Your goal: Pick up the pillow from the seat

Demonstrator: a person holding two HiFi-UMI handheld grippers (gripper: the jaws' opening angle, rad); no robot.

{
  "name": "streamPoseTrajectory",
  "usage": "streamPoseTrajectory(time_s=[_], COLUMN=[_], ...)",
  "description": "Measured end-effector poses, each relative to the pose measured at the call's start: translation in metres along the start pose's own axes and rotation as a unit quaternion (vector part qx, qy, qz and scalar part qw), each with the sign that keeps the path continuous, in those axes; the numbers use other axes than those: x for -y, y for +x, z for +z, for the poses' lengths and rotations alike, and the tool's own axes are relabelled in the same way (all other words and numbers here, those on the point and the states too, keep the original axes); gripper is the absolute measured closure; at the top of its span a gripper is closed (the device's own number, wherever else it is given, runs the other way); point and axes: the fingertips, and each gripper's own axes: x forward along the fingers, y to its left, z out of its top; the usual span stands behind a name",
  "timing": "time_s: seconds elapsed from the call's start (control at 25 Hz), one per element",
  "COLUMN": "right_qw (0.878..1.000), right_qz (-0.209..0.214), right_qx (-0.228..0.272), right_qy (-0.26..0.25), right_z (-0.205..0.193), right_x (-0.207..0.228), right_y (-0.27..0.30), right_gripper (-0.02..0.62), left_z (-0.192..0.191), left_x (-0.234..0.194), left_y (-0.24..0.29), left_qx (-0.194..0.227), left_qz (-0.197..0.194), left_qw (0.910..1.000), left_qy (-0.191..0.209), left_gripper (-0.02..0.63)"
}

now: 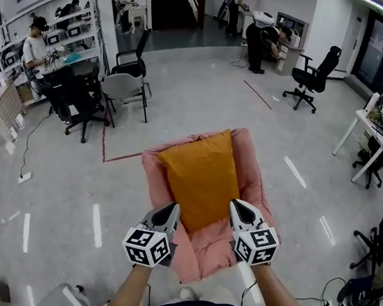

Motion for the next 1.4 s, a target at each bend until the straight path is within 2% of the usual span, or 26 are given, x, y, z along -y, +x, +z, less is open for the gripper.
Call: streamPoseTrajectory(time_s=[0.48,0.6,1.4], right_qw=[1.000,1.000,0.998], right_qz=[-0.004,-0.001,0.037], right_qx=[-0.007,-0.010,-0.042], right_qy=[0.008,0.009,0.030], right_z=[-0.008,-0.009,-0.032], right_x=[0.020,0.029,0.101], right_y=[0.016,0.023,0.103], right_gripper=[0.578,0.578,0.578], left_z=[-0.012,-0.015,-0.040], left_x=[-0.006,-0.002,-0.038], left_y=[0.025,0.038,0.128], left_qx=[-0.007,-0.012,-0.028], left_qz=[-0.011,-0.010,0.037], left_qw=[0.9997,0.9998,0.9983], left_qy=[-0.023,-0.009,-0.034], left_gripper=[0.601,0.601,0.601])
